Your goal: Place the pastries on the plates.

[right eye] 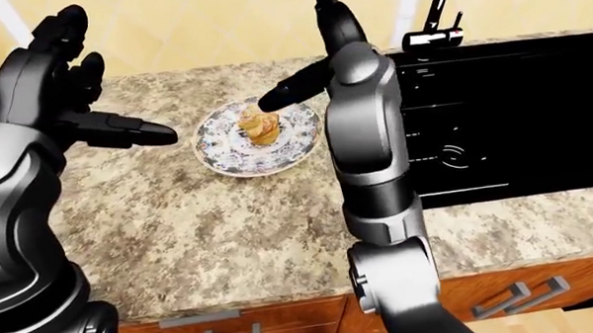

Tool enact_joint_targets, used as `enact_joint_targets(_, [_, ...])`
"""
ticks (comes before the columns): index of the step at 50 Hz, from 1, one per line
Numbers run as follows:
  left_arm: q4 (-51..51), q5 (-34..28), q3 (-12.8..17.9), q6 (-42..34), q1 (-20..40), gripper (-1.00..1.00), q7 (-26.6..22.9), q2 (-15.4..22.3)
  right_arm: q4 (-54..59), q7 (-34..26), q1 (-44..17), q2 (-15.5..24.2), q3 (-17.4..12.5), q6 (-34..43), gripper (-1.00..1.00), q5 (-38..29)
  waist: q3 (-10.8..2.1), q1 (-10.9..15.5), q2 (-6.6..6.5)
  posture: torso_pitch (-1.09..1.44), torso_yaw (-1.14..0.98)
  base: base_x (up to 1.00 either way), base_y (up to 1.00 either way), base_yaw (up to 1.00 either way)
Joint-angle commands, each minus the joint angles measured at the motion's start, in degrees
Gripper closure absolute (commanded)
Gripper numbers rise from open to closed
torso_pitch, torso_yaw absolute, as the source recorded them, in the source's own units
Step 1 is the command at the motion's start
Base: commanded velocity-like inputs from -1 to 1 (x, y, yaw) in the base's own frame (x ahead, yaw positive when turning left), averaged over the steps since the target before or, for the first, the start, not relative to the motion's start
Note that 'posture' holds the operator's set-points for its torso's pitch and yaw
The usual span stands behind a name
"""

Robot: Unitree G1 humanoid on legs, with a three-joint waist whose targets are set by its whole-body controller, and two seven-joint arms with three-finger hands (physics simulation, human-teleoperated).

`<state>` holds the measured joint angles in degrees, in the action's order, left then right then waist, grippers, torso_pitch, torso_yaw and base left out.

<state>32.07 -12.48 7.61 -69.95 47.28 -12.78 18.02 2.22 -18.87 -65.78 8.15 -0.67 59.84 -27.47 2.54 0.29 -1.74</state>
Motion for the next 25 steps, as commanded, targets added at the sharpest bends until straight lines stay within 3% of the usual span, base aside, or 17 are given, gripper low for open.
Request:
enact_joint_targets(1, [1.46,-0.41,0.5,0.84,1.59,-1.0,0.19,1.16,-4.63,-0.81,-1.27,1.13,-0.26,2.55,-1.0,-0.61,-1.32,0.04,0.15,0.0,0.0,0.0,0.0,0.0])
enact_joint_targets(12, [3.72,-1.34,1.13,-2.77,3.35,-1.0,-1.56,4.07,-22.26,-6.94,-0.4,6.25,-0.01,17.01,-1.0,-3.8,-0.68,-0.07,0.14,0.0,0.0,0.0,0.0,0.0])
enact_joint_targets(19, [4.53,-1.59,1.66,-3.93,3.53,-1.0,-2.26,5.07,-33.1,-7.84,5.84,8.06,-1.45,21.42,-1.0,-3.66,-0.69,-0.03,0.48,0.0,0.0,0.0,0.0,0.0])
enact_joint_targets(25, [6.22,-1.68,3.27,-5.74,3.13,-1.0,-3.64,7.6,-38.31,-9.6,4.55,13.63,-2.34,28.39,-1.0,-2.36,-0.73,0.15,0.54,0.0,0.0,0.0,0.0,0.0])
